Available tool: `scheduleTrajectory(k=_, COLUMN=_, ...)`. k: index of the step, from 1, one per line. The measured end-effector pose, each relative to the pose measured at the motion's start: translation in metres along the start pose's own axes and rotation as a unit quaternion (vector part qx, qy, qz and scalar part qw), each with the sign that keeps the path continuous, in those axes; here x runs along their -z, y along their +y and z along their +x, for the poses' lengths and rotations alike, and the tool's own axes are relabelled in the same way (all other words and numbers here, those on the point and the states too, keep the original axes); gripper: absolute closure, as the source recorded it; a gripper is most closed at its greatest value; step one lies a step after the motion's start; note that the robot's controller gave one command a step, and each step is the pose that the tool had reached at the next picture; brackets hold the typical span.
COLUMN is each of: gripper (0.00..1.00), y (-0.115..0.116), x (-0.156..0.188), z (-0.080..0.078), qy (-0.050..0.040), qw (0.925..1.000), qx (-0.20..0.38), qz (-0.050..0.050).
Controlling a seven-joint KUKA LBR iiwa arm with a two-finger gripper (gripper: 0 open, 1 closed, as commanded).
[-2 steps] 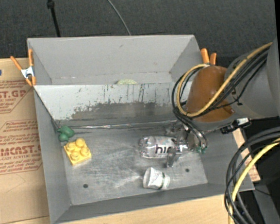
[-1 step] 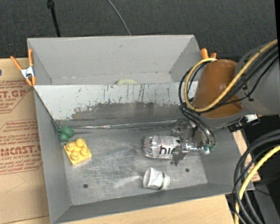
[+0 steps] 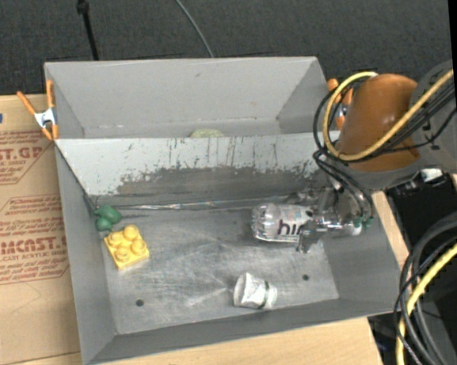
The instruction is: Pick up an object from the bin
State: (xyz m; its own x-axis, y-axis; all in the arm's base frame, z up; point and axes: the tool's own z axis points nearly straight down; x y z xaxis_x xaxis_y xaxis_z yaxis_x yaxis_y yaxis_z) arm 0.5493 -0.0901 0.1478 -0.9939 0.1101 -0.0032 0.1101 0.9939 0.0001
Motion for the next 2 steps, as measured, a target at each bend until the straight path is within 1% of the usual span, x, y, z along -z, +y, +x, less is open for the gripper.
scheduleTrajectory(k=1, gripper=1.0, y=-0.002, x=0.039, z=-0.001, qy=0.0051, qw=1.0, qx=0.0, qz=0.0)
scheduleTrajectory(k=2, gripper=1.0, y=-0.019, x=0.09, z=-0.007, qy=0.0012, qw=1.0, qx=-0.004, qz=0.0)
